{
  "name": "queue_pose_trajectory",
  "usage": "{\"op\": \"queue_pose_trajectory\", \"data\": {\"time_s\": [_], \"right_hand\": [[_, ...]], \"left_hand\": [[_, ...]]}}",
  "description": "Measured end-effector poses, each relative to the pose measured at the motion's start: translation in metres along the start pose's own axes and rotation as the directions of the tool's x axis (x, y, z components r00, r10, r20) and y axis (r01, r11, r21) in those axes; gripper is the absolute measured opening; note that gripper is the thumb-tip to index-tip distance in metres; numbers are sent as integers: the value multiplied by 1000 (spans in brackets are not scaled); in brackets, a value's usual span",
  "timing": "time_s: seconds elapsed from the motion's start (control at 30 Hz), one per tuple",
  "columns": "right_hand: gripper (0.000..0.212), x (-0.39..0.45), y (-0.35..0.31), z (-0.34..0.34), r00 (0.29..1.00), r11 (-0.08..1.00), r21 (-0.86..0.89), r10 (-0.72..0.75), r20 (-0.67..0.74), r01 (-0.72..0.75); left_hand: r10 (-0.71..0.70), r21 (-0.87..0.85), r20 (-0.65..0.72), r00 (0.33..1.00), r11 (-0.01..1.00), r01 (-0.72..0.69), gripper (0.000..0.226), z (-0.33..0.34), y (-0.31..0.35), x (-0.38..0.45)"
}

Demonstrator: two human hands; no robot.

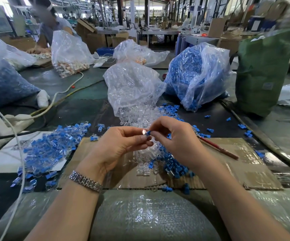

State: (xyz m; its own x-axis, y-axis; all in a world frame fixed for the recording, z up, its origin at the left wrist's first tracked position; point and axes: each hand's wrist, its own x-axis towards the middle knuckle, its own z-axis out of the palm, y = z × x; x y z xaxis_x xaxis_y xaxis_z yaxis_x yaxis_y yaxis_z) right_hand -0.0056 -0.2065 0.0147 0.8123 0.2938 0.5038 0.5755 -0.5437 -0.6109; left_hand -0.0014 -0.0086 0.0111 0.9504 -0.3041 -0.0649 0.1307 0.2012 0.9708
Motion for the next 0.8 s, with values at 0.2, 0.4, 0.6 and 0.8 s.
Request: {"op": "queue_pose_trajectory", "data": {"time_s": [0.2, 0.4, 0.6, 0.8], "right_hand": [[10, 1, -4, -2, 999, 998, -53, -21, 48, 24], [6, 0, -8, -5, 998, 999, -46, -11, 60, 14], [18, 0, 10, -32, 952, 939, -186, 262, -160, -290], [58, -8, 43, -54, 643, 467, -623, 762, -76, -627]], "left_hand": [[26, 26, 14, 1000, 999, -26, 29, 0, -1, 1], [29, 11, 21, 999, 1000, -29, 24, 1, -2, 3], [44, -15, 20, 999, 999, -44, 23, -3, -2, 2], [44, -76, -12, 999, 996, -45, 23, -4, -5, 5]]}}
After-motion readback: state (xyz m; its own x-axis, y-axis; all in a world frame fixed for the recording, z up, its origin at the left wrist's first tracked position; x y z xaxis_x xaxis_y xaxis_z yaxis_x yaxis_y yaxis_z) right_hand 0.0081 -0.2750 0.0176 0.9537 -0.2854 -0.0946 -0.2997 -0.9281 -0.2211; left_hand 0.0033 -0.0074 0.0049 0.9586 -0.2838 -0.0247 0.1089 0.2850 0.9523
